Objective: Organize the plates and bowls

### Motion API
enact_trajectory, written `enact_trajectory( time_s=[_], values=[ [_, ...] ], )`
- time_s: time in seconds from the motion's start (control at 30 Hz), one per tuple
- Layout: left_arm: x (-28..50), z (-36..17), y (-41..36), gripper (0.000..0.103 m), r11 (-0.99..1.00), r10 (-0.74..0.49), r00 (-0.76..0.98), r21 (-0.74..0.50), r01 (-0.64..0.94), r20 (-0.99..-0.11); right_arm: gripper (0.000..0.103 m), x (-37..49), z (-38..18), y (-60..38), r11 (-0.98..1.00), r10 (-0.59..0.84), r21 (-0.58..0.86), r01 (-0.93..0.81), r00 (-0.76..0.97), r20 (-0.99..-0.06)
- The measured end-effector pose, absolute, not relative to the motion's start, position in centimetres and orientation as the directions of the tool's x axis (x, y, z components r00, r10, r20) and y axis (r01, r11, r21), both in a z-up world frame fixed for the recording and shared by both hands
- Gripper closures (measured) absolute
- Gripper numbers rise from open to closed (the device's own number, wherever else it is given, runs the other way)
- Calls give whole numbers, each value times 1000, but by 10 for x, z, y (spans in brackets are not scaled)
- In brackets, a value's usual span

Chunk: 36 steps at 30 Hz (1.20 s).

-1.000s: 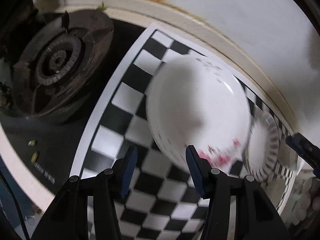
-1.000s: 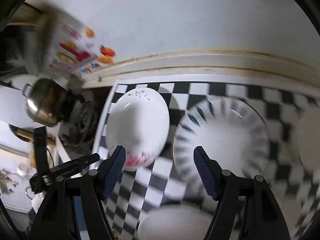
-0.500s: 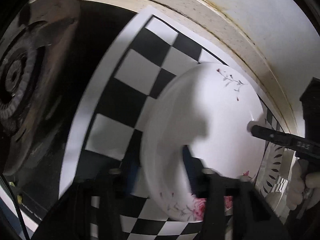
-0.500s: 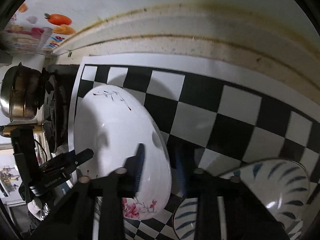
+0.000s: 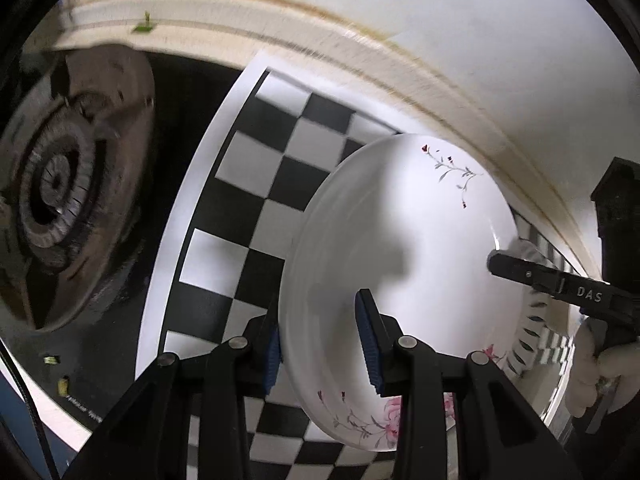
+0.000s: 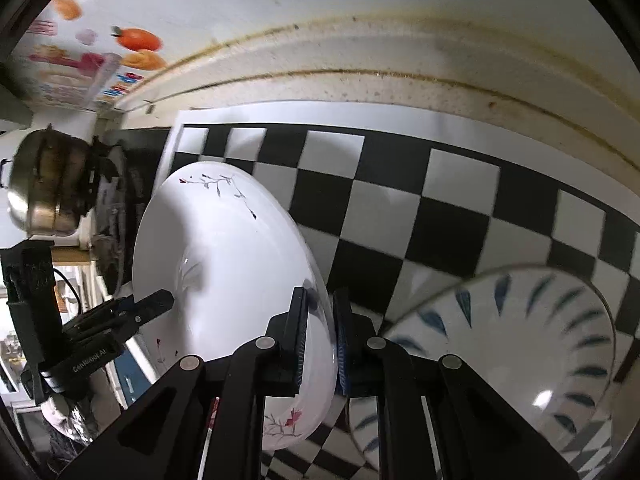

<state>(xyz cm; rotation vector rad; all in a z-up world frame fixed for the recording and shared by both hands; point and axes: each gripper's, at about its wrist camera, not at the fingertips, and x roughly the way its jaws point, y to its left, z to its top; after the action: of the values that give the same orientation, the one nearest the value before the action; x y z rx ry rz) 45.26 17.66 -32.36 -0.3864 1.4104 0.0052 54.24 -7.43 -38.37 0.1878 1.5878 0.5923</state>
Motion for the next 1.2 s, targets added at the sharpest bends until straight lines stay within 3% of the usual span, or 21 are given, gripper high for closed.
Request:
enact_trajectory(
  time_s=[0.3, 0.6, 1.2],
  values=[
    [416, -277, 128, 73, 963, -222, 180, -245, -113, -958, 88, 478, -333, -124, 849, 484, 487, -203, -69, -872],
    [371, -266, 71, 73, 964, -266, 129, -267, 7, -955, 88, 386, -308, -207, 867, 487, 482, -122, 14, -873],
    [328, -323, -13, 73, 959, -200, -31, -202, 200, -979, 88, 266, -362, -287, 883, 465, 464, 77, 3, -885]
  ],
)
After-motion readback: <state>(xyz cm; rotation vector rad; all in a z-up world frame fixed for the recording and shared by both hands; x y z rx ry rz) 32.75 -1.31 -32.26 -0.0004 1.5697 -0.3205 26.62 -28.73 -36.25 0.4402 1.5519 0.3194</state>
